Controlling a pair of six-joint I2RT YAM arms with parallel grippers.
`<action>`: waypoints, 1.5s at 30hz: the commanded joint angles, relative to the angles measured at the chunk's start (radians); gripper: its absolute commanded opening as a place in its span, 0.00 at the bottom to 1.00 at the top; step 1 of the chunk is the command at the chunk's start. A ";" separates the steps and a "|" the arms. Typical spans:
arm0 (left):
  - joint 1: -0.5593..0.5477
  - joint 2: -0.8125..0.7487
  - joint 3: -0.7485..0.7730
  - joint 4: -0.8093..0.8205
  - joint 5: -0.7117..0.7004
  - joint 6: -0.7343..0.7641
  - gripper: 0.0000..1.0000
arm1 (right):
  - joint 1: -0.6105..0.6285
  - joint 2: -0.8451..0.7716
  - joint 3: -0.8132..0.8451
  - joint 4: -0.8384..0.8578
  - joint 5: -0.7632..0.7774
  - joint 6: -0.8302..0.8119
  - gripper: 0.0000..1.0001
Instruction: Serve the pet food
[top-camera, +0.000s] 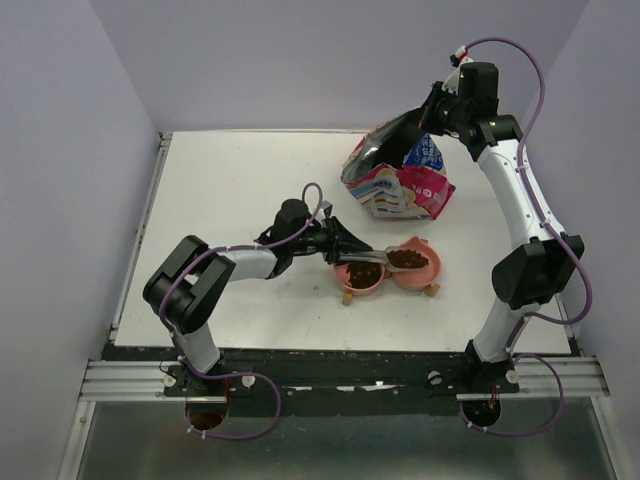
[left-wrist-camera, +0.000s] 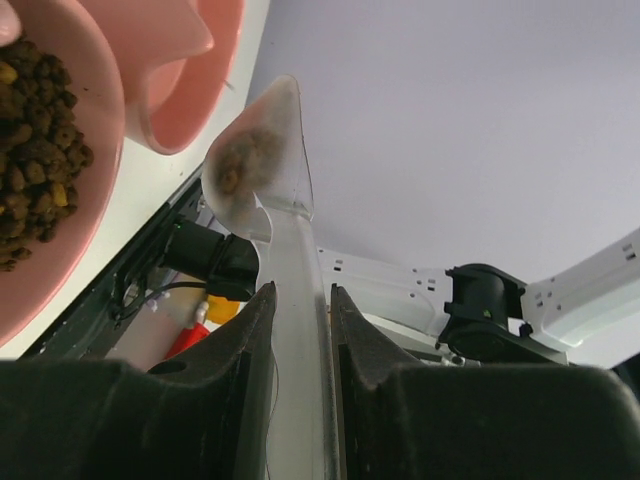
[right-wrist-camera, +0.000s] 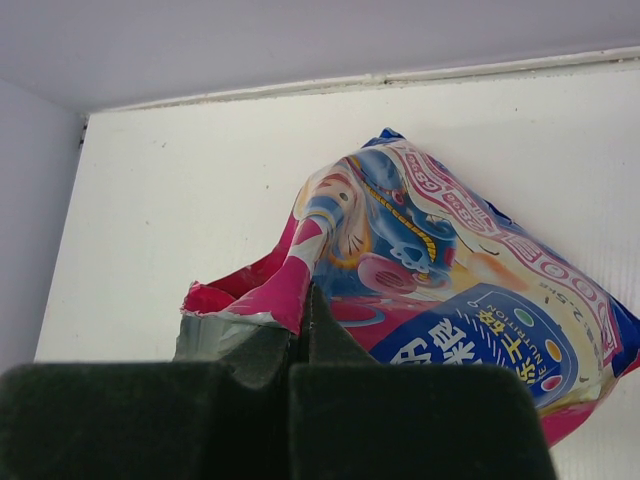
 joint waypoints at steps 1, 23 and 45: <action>-0.007 0.008 0.061 -0.198 0.009 0.102 0.00 | -0.008 -0.090 0.025 0.150 0.005 0.000 0.00; -0.034 0.081 0.515 -1.065 -0.116 0.477 0.00 | -0.008 -0.104 0.017 0.153 0.007 0.000 0.00; -0.168 0.262 1.117 -1.700 -0.456 0.748 0.00 | -0.008 -0.103 0.004 0.155 -0.008 0.003 0.00</action>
